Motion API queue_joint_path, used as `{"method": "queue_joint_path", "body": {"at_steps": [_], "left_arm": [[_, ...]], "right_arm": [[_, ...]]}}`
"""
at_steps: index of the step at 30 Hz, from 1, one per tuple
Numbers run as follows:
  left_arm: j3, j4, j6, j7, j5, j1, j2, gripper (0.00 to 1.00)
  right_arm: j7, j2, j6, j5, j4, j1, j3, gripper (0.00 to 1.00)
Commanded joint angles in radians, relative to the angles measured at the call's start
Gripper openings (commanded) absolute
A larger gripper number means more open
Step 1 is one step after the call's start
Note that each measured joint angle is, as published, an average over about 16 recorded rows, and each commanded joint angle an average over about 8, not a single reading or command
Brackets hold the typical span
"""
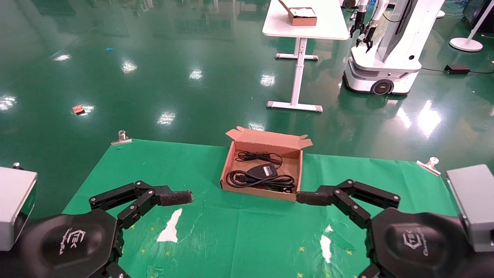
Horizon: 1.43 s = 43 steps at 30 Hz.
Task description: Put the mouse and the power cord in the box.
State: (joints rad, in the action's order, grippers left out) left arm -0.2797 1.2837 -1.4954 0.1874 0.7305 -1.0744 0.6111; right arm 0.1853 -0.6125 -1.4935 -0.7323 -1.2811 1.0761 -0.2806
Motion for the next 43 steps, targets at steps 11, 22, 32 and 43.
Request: {"method": "queue_joint_path", "body": {"at_steps": [11, 22, 32, 43], "left_arm": [[0.0, 0.0, 0.0, 0.0, 0.0, 0.0, 0.0, 1.0], [0.0, 0.0, 0.0, 0.0, 0.0, 0.0, 0.0, 1.0], [0.0, 0.0, 0.0, 0.0, 0.0, 0.0, 0.0, 1.0], [0.0, 0.0, 0.0, 0.0, 0.0, 0.0, 0.0, 1.0]], "right_arm": [[0.0, 0.0, 0.0, 0.0, 0.0, 0.0, 0.0, 1.0], [0.0, 0.0, 0.0, 0.0, 0.0, 0.0, 0.0, 1.0], [0.0, 0.0, 0.0, 0.0, 0.0, 0.0, 0.0, 1.0], [0.0, 0.0, 0.0, 0.0, 0.0, 0.0, 0.0, 1.0]]}}
